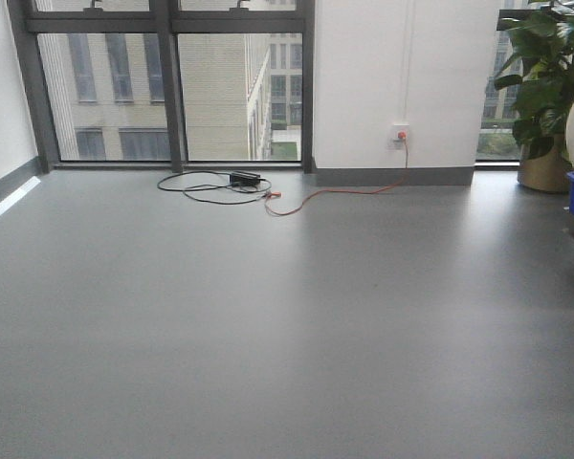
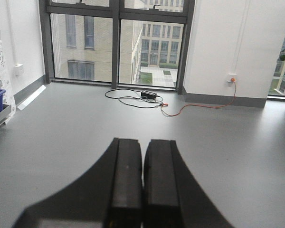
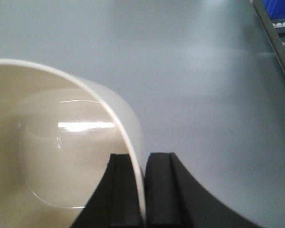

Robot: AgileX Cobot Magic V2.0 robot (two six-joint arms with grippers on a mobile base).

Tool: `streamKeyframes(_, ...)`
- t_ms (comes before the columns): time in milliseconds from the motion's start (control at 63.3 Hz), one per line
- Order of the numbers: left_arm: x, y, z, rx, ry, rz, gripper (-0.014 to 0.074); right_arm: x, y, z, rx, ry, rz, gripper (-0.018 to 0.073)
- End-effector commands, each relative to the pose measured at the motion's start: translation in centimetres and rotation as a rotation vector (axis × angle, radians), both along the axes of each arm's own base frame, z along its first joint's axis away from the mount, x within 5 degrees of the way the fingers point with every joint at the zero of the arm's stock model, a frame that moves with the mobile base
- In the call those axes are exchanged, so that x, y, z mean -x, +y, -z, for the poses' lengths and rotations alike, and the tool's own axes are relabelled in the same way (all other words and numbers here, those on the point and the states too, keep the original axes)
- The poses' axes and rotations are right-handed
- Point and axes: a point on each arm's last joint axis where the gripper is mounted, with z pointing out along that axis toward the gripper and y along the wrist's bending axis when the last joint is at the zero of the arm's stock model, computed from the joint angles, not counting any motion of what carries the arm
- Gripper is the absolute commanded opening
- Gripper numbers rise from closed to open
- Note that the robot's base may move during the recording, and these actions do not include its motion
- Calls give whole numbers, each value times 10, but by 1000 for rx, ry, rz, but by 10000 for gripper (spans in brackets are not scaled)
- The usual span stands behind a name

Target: Move white bin to right shelf second layer

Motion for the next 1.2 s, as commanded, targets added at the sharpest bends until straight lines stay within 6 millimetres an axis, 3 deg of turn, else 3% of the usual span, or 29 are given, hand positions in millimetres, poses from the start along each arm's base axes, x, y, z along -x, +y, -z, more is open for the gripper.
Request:
streamKeyframes(0,1,1,1,10,-78,-11,85,-3,0,-17,6,-123,-5,48)
streamKeyframes(1185,1,0,1,10,-72,8,85,-3,0,-17,6,-123,-5,48)
